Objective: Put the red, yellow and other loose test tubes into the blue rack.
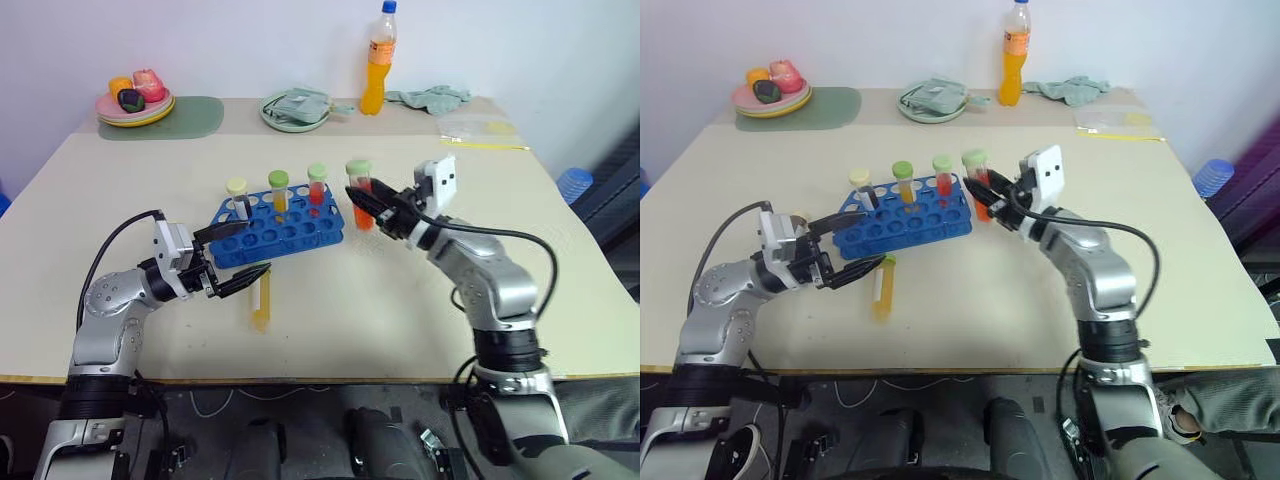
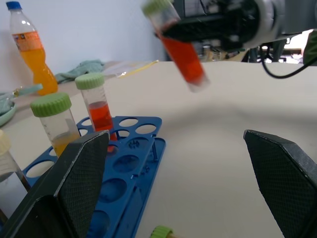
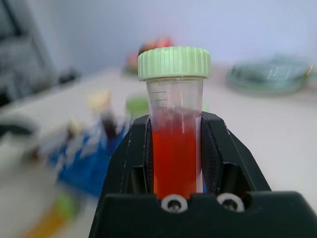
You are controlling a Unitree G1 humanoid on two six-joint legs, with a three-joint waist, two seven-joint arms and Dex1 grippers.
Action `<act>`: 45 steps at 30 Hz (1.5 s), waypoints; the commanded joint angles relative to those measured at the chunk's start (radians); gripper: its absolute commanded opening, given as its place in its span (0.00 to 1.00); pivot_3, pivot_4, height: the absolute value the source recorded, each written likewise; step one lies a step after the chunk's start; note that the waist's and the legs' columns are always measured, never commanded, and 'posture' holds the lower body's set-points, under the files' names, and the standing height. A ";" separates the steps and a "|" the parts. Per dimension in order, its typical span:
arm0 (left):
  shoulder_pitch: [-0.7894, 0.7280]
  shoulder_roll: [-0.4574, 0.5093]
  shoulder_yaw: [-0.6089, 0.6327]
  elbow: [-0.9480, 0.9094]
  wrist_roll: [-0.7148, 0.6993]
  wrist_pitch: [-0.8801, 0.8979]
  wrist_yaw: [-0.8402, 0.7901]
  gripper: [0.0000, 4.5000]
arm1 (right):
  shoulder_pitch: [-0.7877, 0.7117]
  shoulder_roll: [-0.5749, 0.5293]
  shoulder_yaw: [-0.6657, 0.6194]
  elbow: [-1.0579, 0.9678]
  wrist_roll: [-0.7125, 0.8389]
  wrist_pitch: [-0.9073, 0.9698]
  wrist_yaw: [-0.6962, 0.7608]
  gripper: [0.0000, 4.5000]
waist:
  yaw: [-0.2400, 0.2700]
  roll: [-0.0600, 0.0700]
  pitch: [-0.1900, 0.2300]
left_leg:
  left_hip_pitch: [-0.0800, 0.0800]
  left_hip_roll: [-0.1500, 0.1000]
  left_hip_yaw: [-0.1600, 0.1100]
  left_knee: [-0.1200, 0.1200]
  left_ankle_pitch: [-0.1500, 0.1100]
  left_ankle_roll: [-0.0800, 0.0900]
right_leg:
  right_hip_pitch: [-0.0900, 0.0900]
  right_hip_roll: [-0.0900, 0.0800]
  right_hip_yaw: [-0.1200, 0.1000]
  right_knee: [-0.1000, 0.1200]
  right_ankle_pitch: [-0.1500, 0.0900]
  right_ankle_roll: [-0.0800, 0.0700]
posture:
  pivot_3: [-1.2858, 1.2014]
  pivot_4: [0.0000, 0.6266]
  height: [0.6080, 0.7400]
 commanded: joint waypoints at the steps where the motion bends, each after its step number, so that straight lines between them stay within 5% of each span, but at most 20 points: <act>1: -0.011 0.019 0.024 -0.033 -0.019 0.009 0.001 1.00 | -0.063 0.063 -0.026 0.128 -0.014 -0.165 -0.036 0.18 | -0.005 0.000 0.000 | 0.000 0.000 0.000 0.000 0.000 0.000 | 0.000 0.000 0.000 0.000 0.000 0.000 | 0.52 0.24 1.00; 17: 0.021 0.055 0.053 -0.083 -0.028 0.045 0.022 1.00 | -0.066 0.233 0.057 0.517 -0.154 -0.658 -0.052 0.18 | -0.012 0.001 0.000 | 0.001 0.000 0.000 -0.002 0.000 0.000 | 0.000 0.000 0.000 0.000 0.000 0.000 | 0.52 0.24 1.00; 45: 0.015 0.064 0.063 -0.100 -0.030 0.072 0.015 1.00 | -0.127 0.276 0.058 0.748 -0.185 -0.833 -0.054 0.18 | -0.015 0.001 0.000 | 0.001 0.000 0.000 -0.002 0.000 0.000 | 0.000 -0.001 0.000 0.001 0.000 0.000 | 0.52 0.24 1.00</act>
